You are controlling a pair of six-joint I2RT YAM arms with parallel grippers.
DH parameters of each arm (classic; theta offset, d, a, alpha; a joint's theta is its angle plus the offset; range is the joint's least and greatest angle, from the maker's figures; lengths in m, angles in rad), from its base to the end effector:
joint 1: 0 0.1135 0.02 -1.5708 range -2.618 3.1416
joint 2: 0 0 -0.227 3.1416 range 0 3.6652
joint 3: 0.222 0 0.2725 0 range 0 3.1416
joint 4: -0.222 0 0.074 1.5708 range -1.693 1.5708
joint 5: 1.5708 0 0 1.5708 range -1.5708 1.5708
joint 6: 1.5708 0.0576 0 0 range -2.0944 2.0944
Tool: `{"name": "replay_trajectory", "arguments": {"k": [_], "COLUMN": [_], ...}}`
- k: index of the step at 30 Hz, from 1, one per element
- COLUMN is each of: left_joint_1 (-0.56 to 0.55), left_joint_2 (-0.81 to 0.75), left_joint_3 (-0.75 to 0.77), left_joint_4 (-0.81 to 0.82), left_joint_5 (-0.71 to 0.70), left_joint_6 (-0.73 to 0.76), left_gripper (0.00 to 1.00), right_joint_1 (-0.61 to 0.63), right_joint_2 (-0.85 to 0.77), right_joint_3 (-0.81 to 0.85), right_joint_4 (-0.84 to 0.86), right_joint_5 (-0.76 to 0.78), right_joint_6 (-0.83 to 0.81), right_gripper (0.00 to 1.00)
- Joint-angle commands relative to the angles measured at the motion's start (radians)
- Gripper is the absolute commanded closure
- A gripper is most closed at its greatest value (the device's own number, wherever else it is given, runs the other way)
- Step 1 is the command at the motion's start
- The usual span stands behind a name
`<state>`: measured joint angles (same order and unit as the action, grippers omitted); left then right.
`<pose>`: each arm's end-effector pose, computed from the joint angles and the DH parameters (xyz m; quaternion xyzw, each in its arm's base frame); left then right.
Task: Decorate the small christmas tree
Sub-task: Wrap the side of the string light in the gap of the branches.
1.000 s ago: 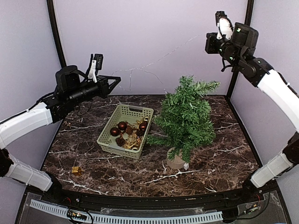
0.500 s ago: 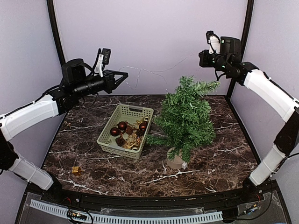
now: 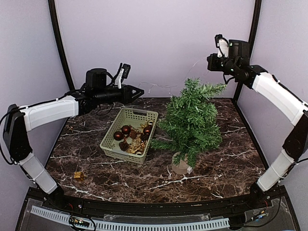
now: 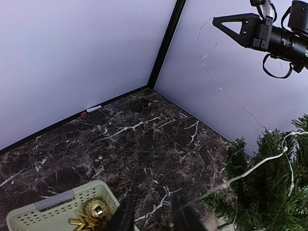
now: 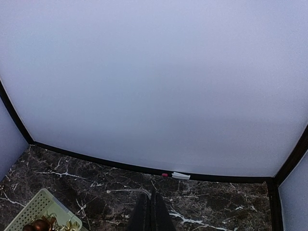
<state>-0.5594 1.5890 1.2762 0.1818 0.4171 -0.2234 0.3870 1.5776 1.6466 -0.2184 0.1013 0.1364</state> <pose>0.3445 -0.2432 0.2992 0.2576 0.7024 -0.3900 0.5369 0.3841 0.1503 0.3991 -0.0618 0.7551 0.1315 0.6393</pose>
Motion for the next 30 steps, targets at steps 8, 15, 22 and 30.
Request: {"name": "replay_trajectory", "arguments": {"k": [8,15,22,30], "left_joint_1": [0.007,-0.046,-0.289,-0.383], "left_joint_2": [-0.212,-0.39,-0.274,-0.138], "left_joint_3": [-0.121,-0.155,-0.078,0.0], "left_joint_4": [0.011,-0.059,0.005,0.075], "left_joint_5": [-0.074,-0.176,-0.036,0.021], "left_joint_6": [0.02,0.017,-0.036,-0.074], "left_gripper": [0.13,0.16,0.2,0.17], "right_joint_1": [0.0,-0.001,0.0,-0.001], "right_joint_2": [0.003,0.028,0.026,-0.005], "right_joint_3": [0.02,0.02,0.006,-0.027], "right_joint_4": [-0.047,-0.061,-0.058,-0.048], "right_joint_5": [0.132,0.163,0.16,0.154], "right_joint_6": [0.022,0.044,0.063,0.065], "right_gripper": [1.0,1.0,1.0,1.0]}}
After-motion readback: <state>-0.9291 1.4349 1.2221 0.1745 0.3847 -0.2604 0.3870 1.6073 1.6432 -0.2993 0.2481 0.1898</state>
